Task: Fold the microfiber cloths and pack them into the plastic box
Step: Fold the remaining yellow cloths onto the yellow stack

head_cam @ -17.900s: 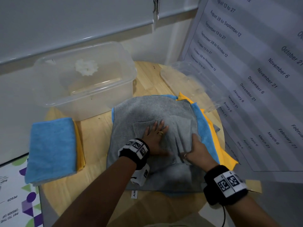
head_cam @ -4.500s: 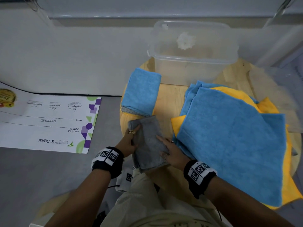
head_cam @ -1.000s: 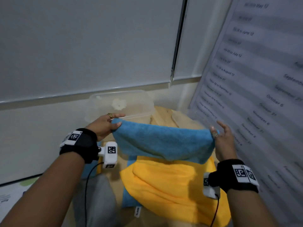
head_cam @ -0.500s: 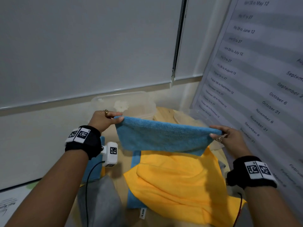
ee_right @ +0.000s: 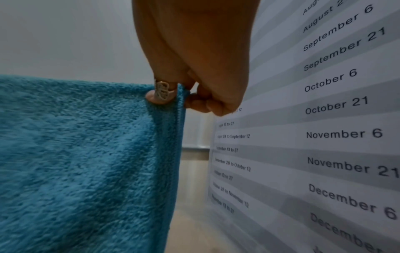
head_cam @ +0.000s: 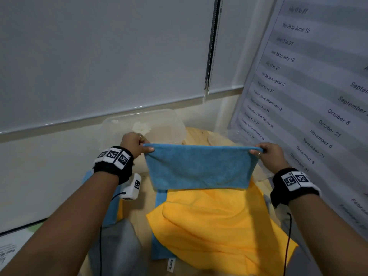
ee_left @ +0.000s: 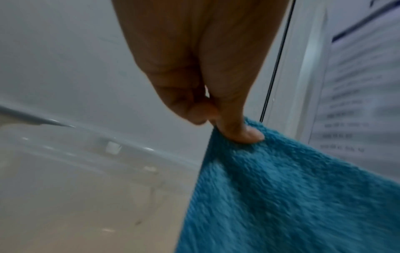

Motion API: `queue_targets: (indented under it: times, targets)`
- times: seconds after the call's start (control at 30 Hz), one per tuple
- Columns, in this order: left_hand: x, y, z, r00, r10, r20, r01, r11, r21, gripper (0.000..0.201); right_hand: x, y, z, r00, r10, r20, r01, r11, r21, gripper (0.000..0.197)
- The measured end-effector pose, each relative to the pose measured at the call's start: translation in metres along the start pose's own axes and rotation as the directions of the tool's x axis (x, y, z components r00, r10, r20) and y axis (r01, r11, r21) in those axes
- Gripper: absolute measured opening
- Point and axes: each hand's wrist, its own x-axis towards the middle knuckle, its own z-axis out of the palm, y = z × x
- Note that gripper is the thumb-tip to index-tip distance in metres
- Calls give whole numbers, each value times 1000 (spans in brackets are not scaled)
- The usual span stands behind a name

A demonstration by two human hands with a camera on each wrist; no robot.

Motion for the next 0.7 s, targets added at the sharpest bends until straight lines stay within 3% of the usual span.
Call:
queue_targets:
  times: [0.1,0.2,0.3,0.37,0.43,0.5,0.57,0.63,0.7]
  targets:
    - [-1,21,-7,943,-4,-332,-85,963,-255,19,9,-11,-12,983,-13,-186,24,998,59,16]
    - [-25,26,2,903,-48,-426,-120,926,-359,14,-10,-3,-19,954,11,-299,28,992,126,22]
    - [-59,3,43,947,-106,-303,-41,897,-439,28,-58,36,4,955,76,-287,-19,980,197,16]
    - [-79,-22,78,980,-148,-136,81,910,-406,31,-95,70,26,961,248,-122,-192,917,350,34]
    - [-98,-42,108,985,-166,45,171,916,-362,24,-125,100,48,906,420,52,-398,803,445,40]
    - [-112,-56,128,960,-185,208,247,911,-331,20,-144,115,64,824,540,172,-529,622,577,35]
    - [-117,-63,141,928,-253,273,337,882,-330,21,-155,123,74,747,632,206,-590,488,643,26]
    - [-116,-66,148,900,-337,275,414,860,-299,41,-159,130,81,718,678,155,-609,505,611,6]
    - [-115,-67,150,882,-398,251,456,855,-248,53,-157,137,83,700,700,140,-635,522,569,15]
